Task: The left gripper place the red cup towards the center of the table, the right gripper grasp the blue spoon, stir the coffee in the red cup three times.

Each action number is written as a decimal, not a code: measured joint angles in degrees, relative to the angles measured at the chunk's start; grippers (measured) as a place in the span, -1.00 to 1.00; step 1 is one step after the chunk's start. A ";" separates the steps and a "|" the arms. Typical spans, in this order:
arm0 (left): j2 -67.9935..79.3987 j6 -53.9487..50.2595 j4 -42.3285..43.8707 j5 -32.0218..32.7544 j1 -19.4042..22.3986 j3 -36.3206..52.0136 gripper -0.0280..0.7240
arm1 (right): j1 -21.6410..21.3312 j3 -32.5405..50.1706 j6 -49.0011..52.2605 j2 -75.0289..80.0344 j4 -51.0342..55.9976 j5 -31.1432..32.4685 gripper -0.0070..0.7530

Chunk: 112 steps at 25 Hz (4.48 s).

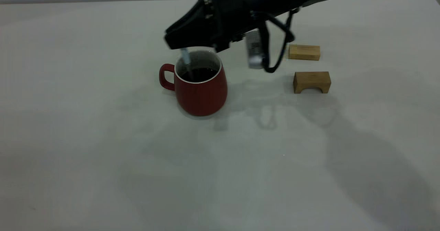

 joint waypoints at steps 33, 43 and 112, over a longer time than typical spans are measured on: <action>0.00 0.00 0.00 0.00 0.00 0.00 -0.04 | -3.24 -0.05 -31.93 0.43 -8.53 2.82 0.16; 0.00 0.00 0.00 0.00 0.00 0.00 -0.04 | -3.24 -0.05 -32.53 -10.83 -32.63 3.93 0.20; 0.00 0.00 0.00 0.00 0.00 0.00 -0.04 | -18.01 63.99 -49.55 -142.72 -90.72 7.77 -0.35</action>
